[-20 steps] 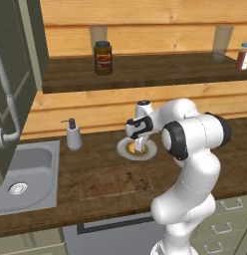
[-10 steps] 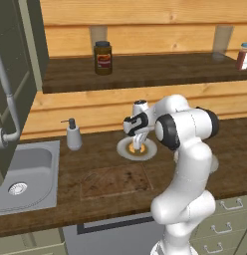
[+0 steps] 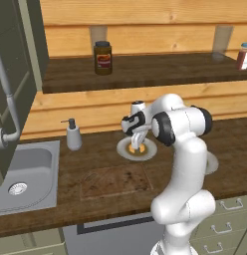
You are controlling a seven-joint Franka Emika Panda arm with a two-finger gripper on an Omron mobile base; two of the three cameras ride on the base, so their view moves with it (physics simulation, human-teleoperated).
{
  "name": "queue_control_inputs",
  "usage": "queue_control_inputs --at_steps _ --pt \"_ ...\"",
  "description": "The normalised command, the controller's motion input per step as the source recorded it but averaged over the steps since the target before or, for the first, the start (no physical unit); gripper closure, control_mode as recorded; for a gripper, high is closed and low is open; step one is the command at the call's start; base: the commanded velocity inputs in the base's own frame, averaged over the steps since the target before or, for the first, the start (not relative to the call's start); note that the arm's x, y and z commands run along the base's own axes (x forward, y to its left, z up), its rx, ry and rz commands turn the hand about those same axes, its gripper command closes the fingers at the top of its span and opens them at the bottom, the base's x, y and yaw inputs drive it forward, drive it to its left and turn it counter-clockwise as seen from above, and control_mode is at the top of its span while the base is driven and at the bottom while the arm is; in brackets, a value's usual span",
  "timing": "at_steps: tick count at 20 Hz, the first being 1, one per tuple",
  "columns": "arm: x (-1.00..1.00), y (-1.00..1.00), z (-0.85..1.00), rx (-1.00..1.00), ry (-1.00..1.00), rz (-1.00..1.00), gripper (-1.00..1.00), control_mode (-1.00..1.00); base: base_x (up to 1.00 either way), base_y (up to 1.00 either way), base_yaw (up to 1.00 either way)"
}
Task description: From the different types of pastries on the counter, select a croissant and place it on the cutting board. Then retrieve a jar of jam from the cabinet and place it alongside the croissant on the cutting board.
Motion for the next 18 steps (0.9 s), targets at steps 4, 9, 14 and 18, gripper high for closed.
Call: queue_control_inputs --at_steps 4,9,14,18 --pt "0.00 0.24 -0.32 0.00 0.00 0.00 1.00 -1.00 0.00 0.00 0.00" --pt "-0.11 0.26 -0.22 0.00 0.00 0.00 1.00 -1.00 0.00 0.00 0.00" --pt "-0.52 0.11 0.11 0.00 -0.05 0.00 1.00 -1.00 0.00 0.00 0.00" --pt "-0.59 0.06 0.47 0.00 -0.03 0.00 1.00 -1.00 0.00 0.00 0.00"
